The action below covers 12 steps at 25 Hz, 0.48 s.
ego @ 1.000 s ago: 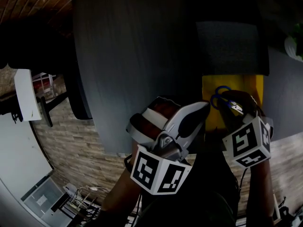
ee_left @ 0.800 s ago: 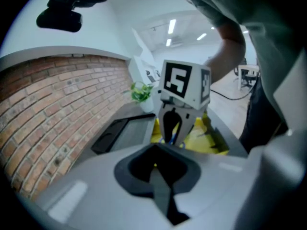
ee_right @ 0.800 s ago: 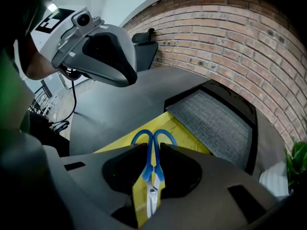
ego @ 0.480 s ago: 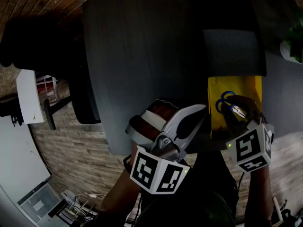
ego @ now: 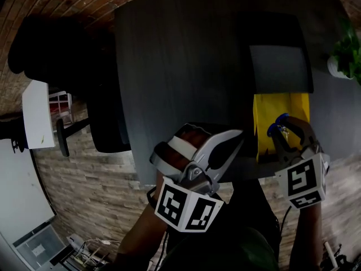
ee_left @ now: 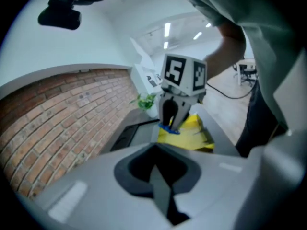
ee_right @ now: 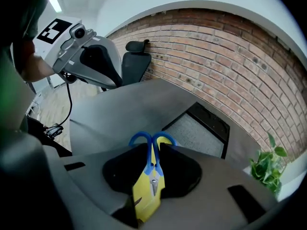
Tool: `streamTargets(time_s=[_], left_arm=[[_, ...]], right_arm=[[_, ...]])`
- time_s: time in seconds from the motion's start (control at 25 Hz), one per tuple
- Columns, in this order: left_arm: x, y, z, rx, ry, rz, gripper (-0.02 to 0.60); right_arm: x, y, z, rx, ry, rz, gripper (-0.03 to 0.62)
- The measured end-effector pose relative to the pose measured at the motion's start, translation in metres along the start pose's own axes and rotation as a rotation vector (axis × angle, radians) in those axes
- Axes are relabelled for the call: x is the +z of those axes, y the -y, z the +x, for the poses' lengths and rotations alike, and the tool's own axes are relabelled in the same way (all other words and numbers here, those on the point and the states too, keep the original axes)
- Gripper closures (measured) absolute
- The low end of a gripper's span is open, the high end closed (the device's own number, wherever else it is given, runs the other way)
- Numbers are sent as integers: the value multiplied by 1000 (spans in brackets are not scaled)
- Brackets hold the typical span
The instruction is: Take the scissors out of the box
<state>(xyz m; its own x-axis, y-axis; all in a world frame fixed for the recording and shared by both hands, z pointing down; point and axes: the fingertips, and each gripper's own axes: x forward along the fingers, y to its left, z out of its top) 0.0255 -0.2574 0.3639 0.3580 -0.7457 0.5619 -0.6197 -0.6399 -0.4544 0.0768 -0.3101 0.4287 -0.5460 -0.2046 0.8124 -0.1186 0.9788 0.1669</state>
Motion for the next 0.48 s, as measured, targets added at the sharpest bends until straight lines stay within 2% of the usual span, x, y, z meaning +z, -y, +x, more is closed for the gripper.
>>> streamTargets(time_s=[0.48], left_arm=[[-10, -13, -51, 65, 1, -3, 581]], right_arm=[[63, -19, -21, -39, 61, -63, 516]])
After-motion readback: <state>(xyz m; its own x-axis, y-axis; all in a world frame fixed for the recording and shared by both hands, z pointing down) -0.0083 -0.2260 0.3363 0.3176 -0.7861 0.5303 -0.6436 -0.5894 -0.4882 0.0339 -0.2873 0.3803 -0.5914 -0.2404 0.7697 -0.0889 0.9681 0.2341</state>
